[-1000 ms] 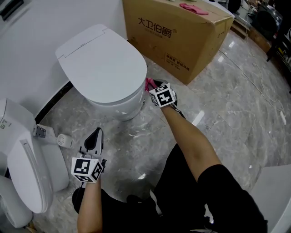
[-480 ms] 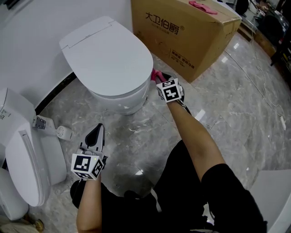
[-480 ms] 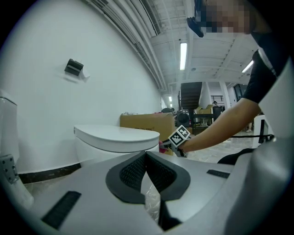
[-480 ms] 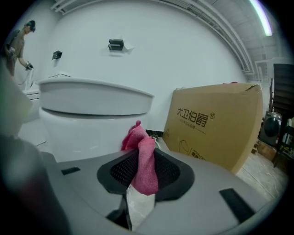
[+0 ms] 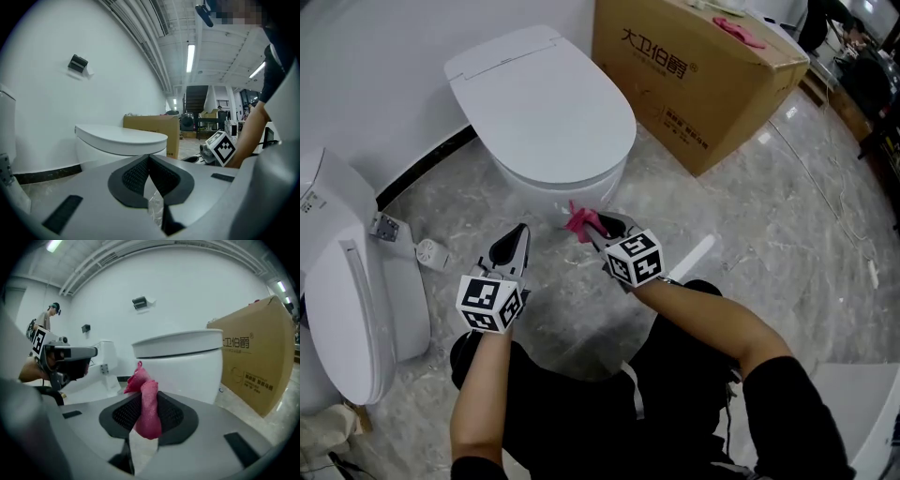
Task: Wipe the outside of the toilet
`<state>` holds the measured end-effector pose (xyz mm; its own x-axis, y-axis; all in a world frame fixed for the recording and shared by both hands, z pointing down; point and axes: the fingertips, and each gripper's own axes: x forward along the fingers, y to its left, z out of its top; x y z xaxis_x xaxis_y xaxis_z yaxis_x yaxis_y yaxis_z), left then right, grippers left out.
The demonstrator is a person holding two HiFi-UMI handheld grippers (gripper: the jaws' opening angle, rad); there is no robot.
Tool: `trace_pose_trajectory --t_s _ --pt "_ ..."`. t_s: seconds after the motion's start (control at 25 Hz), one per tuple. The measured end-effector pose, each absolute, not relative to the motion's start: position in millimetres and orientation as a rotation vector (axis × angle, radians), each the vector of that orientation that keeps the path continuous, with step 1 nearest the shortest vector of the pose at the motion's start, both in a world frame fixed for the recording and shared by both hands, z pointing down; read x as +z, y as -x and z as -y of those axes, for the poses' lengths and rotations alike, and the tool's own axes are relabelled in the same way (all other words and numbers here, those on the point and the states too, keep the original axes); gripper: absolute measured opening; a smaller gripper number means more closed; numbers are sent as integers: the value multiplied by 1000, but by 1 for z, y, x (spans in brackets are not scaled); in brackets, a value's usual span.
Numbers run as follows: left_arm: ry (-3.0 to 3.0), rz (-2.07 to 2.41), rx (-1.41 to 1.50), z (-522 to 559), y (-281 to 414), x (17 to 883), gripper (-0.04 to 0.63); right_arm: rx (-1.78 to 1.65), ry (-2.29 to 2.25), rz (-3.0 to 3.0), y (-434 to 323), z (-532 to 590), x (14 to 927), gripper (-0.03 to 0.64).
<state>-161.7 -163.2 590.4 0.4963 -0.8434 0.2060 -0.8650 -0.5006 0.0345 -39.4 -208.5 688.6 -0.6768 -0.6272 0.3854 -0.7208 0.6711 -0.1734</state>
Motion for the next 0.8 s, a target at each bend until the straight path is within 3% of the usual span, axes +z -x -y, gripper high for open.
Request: trace_pose_trajectory --t_s 0.4,0.8 --pt "-2571 1525 194 155 189 585 14 588 -1367 2571 137 225 712 121" --pt "-2596 1518 166 137 201 574 14 751 -1495 2486 150 247 724 121"
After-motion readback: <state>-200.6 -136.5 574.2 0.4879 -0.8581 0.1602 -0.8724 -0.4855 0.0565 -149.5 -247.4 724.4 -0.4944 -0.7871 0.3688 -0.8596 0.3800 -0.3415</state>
